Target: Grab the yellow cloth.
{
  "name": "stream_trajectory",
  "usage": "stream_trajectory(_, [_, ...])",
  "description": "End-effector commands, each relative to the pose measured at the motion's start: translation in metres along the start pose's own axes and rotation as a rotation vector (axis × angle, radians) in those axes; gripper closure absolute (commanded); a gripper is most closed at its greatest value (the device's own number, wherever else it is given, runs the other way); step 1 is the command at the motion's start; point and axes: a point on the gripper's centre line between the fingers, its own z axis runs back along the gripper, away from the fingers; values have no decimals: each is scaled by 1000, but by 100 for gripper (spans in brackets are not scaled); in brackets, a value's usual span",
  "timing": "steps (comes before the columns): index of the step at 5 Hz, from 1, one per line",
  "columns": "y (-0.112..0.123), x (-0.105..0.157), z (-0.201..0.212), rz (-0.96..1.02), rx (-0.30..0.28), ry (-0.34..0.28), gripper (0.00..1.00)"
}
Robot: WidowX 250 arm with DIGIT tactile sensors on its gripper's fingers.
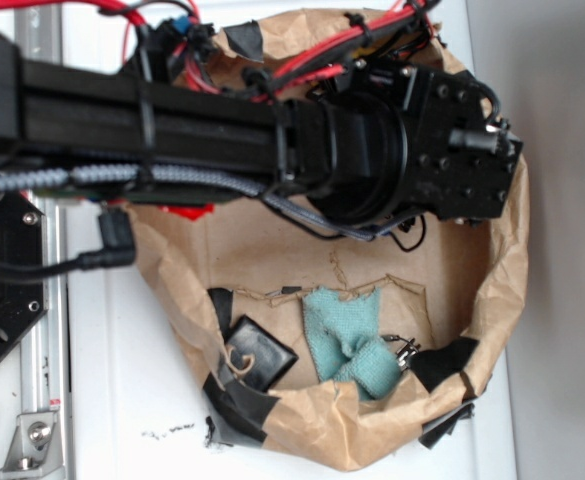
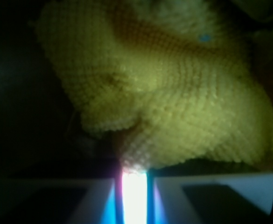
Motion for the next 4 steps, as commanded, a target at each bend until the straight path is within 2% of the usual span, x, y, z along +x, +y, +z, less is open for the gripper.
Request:
stream_trajectory(1, [2,-29,86,-217,-291,-192,100])
stream_trajectory(2, [-9,-58,130,-381,-355,-264,100])
stream_trajectory(3, [-11,-67,139,-408,-348,-303,100])
stream_trajectory(4, [-9,-62,134,-456,-365,-283,100])
